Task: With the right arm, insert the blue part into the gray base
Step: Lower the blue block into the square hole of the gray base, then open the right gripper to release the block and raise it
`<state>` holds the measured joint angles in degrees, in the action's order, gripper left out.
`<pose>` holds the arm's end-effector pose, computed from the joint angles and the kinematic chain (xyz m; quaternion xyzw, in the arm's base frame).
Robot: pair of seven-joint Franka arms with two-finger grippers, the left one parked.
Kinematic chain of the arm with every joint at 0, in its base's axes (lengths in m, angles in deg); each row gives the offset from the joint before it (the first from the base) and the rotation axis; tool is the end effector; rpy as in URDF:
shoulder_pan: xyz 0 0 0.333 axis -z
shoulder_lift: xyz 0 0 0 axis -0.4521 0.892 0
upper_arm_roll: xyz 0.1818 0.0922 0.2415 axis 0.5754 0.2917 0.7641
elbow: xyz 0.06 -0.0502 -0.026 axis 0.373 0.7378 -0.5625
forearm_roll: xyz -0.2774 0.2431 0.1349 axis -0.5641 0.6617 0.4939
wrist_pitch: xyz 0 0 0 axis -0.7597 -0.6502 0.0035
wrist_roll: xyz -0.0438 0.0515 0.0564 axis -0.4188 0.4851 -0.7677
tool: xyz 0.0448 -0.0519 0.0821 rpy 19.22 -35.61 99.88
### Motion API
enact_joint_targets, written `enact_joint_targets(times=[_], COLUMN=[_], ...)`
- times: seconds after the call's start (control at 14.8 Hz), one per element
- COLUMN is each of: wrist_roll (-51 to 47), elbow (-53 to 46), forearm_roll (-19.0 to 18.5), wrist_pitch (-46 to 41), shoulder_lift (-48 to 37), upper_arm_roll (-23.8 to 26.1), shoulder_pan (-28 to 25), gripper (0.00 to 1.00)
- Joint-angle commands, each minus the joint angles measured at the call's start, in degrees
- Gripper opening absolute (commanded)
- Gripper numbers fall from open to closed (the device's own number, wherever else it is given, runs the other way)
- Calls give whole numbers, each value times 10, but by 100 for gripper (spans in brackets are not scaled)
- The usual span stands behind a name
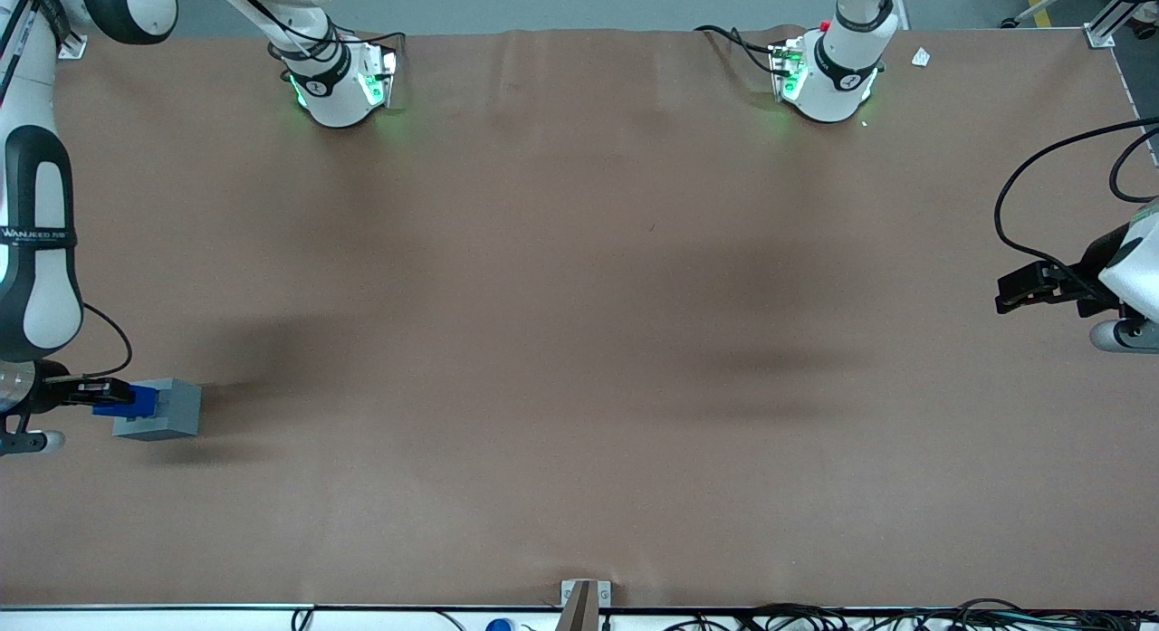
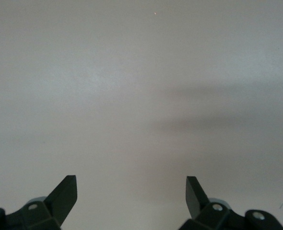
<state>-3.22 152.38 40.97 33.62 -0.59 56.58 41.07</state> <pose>0.6954 -0.2171 0.3184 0.9992 0.0293 -0.0279 0.0071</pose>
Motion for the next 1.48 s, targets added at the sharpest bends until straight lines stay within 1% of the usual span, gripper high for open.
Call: enact_joint_targets(times=[0.0,0.67,0.88,1.41], wrist_roll=[-7,-2,-2,-4], elbow=[-15,-8,-5,4], forearm_roll=[-1,-7,-20,-19], wrist_pitch=[-5,6,18,24], shoulder_lift=[9,13,13,18], upper_arm_roll=[2,1,1,1], shoulder_pan=[0,-1,-1,-2], gripper=[1,1,2,2])
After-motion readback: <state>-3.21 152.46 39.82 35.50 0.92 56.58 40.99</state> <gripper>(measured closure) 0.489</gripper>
